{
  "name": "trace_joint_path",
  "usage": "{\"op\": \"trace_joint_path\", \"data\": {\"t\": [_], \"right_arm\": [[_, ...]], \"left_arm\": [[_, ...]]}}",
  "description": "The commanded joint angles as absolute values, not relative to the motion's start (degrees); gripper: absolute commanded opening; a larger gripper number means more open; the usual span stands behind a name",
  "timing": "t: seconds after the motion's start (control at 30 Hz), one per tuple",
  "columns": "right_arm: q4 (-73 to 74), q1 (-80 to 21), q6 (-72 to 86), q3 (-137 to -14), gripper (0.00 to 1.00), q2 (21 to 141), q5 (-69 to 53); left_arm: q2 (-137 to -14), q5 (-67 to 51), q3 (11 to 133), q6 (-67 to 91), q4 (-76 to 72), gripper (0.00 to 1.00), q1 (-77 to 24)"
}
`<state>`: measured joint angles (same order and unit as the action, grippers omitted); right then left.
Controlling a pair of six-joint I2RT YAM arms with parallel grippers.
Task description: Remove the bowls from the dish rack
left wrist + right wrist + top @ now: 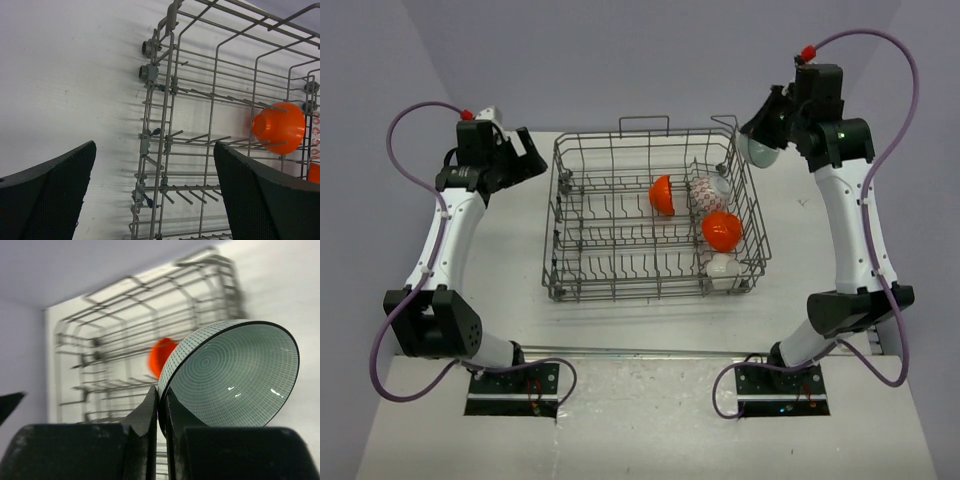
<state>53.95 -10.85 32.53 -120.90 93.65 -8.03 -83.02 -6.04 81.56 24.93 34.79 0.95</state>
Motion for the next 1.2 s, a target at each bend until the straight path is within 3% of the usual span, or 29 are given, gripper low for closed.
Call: {"op": "trace_joint_path", "data": {"t": [0.0,0.17,0.47,1.17], "right_arm": [[59.32,-8.71,28.39,-117.16,0.0,91.93,12.28],[60.47,-5.02,27.6,-110.4,0.0,91.84,21.69],[58.36,5.18,30.58,-103.36,0.0,102.72,19.87],[52.65,12.39,29.1,-101.86,0.0,121.64,22.5]], "left_arm": [[-85.25,-8.79,84.2,24.87,32.35,1.0,0.62],[-86.75,-9.4,83.41,24.87,31.2,1.0,0.62],[-88.07,-9.49,83.23,24.0,30.85,1.0,0.62],[-89.12,-7.91,81.65,23.38,30.94,1.0,0.61]]}}
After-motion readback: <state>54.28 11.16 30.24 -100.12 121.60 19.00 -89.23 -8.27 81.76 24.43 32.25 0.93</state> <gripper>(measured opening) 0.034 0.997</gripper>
